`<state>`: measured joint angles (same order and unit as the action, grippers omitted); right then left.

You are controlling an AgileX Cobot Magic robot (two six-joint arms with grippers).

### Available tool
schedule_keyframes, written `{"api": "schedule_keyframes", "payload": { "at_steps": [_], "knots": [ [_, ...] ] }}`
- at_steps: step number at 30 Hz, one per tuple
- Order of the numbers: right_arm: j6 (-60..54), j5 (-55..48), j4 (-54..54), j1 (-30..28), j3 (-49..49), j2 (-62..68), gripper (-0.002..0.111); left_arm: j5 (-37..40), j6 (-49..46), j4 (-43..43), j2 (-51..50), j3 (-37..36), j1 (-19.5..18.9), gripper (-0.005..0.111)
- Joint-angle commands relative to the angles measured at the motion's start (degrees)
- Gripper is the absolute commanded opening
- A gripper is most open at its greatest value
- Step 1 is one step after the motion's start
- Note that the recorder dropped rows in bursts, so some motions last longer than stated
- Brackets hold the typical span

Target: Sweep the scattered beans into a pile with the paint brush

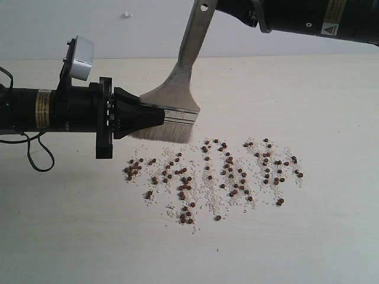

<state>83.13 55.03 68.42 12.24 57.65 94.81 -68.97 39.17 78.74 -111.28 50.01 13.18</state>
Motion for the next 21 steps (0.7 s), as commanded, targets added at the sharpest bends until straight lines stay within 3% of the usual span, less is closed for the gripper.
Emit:
{"api": "schedule_keyframes", "payload": {
  "at_steps": [1, 21],
  "knots": [
    [0.06, 0.03, -3.58, 2.25, 0.10, -0.06, 0.000, -0.99, 0.37, -0.51, 0.66, 0.14, -0.01, 0.000],
    [0.70, 1.40, -5.98, 4.44, 0.10, -0.06, 0.000, -0.99, 0.60, -0.51, 0.66, 0.14, -0.01, 0.000]
  ]
}}
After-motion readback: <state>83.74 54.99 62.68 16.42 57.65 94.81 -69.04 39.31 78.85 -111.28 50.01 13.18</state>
